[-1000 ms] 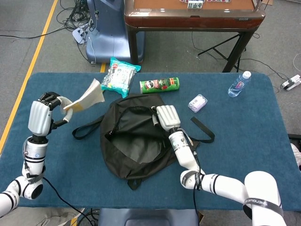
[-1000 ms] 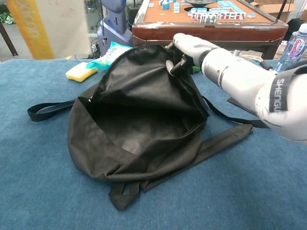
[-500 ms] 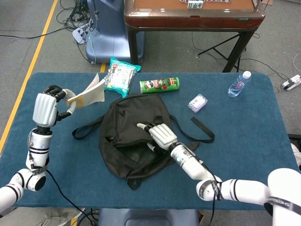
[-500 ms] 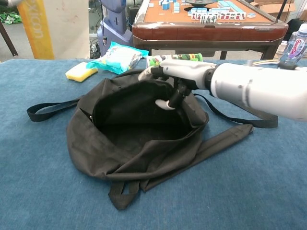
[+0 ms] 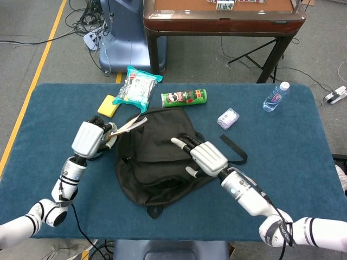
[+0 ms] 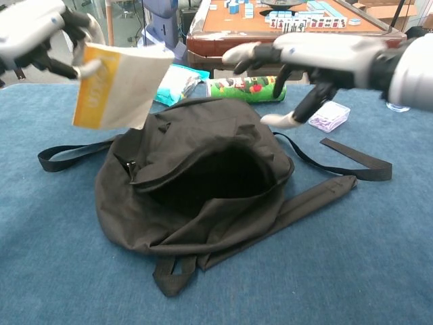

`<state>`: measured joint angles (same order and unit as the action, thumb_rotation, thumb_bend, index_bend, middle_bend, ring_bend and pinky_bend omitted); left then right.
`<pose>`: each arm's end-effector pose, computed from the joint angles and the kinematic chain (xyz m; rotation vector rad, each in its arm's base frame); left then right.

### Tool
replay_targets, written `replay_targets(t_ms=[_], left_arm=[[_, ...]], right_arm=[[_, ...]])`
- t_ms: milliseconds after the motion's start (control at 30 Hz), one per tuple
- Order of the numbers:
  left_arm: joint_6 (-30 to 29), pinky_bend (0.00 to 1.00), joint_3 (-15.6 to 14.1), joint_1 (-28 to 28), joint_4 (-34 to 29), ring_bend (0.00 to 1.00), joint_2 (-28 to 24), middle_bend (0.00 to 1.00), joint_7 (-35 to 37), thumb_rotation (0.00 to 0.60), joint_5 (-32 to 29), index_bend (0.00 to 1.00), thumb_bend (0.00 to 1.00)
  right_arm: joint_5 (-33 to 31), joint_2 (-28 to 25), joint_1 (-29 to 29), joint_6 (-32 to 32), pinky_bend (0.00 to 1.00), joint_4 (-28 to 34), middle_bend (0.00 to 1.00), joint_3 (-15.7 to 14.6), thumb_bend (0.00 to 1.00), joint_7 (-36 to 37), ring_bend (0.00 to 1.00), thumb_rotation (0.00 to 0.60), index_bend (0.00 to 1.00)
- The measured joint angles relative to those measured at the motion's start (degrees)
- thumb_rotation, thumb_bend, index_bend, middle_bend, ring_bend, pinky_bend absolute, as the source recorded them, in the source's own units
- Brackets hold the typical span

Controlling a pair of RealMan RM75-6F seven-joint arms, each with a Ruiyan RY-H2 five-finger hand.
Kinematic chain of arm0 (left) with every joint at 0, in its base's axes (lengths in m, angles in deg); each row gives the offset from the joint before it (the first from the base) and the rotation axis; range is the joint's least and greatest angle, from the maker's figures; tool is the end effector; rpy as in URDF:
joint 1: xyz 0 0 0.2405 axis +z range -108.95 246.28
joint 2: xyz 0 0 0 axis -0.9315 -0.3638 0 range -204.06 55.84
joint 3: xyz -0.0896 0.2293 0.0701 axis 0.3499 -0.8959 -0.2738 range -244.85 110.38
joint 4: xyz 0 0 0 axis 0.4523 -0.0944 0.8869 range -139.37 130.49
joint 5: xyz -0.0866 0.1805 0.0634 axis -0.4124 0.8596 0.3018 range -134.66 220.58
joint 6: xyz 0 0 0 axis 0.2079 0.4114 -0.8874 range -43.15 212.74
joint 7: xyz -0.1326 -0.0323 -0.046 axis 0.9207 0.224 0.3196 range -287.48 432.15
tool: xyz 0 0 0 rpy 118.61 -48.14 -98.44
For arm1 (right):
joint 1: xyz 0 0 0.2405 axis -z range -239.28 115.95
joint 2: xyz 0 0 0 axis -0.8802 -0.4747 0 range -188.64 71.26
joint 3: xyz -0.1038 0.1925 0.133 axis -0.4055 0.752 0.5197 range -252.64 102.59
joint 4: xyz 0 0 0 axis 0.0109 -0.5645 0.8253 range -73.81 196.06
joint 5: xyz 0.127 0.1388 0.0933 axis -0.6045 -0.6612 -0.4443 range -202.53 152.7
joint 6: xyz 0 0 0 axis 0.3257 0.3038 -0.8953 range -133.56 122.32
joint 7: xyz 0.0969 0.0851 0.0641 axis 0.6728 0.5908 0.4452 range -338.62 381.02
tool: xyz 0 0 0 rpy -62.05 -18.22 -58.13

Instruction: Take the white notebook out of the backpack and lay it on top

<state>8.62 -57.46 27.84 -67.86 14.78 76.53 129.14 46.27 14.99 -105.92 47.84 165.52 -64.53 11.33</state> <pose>-0.1717 0.3782 0.0602 -1.6686 -0.5484 -1.3169 -0.0920 -0.3153 0.0420 2.0208 -0.9972 1.1494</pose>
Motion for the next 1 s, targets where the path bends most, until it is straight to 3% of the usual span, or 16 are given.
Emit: replay_targets(t_ms=[133,200,300,433,533,600,700,800,867,1000], left_arm=[[5.82,0.37,-2.7,-0.11,-8.29,0.57,-3.76,0.7,-3.59,0.6,0.06,0.56,0.39],[8.05,0.37,-3.64,-0.1,-12.34,0.53,-5.68,0.63,-5.43,0.6,-0.23,0.35,0.26],[11.12,0.36,-4.81,0.05,-18.95,0.44,-8.99,0.5,-8.04,0.567,-1.25,0.17,0.2],[13.28,0.35,-5.53,0.87,-26.13,0.4,-13.71,0.43,-11.52,0.381,-3.45,0.11,0.2],[12.39,0.34,-5.48,2.48,-28.02,0.38,-15.62,0.42,-12.61,0.359,-4.78,0.1,0.2],[11.27,0.33,-5.27,3.52,-28.4,0.38,-16.36,0.42,-12.48,0.371,-5.53,0.1,0.2],[8.98,0.33,-4.68,5.45,-28.7,0.38,-17.36,0.42,-12.58,0.517,-7.45,0.1,0.2],[6.77,0.33,-3.85,7.6,-28.89,0.38,-18.33,0.42,-12.67,0.59,-10.32,0.13,0.2],[5.17,0.33,-3.17,9.17,-28.63,0.38,-18.84,0.42,-12.84,0.6,-12.56,0.15,0.2],[1.77,0.33,-2.24,12.19,-27.34,0.38,-19.41,0.42,-14.7,0.6,-15.99,0.2,0.2]], right_arm=[[0.27,-2.34,1.12,1.47,0.27,0.59,0.12,0.51,0.33,1.13,0.05,0.6,0.0],[0.19,-3.13,1.66,2.4,0.27,0.73,0.12,0.73,0.33,1.15,0.05,0.6,0.0],[-0.4,-3.88,2.33,3.27,0.27,0.65,0.12,0.84,0.33,0.74,0.05,0.6,0.0],[-1.4,-4.42,2.89,3.57,0.27,0.05,0.13,0.56,0.33,-0.19,0.05,0.6,0.0],[-2.06,-4.89,3.39,3.65,0.27,-0.5,0.14,0.13,0.34,-0.66,0.05,0.6,0.0],[-2.01,-5.09,3.87,4.12,0.27,-0.77,0.16,-0.1,0.35,-0.72,0.06,0.6,0.0],[-1.64,-5.29,4.93,5.41,0.27,-1.21,0.21,-0.52,0.37,-0.6,0.1,0.6,0.0],[-1.23,-5.48,6.5,6.87,0.29,-1.83,0.25,-1.17,0.39,-0.05,0.14,0.6,0.05],[-0.8,-5.61,7.61,7.92,0.32,-2.31,0.28,-1.71,0.41,0.47,0.18,0.6,0.13],[0.75,-5.85,9.95,10.81,0.36,-3.11,0.35,-2.8,0.47,1.09,0.27,0.6,0.19]])
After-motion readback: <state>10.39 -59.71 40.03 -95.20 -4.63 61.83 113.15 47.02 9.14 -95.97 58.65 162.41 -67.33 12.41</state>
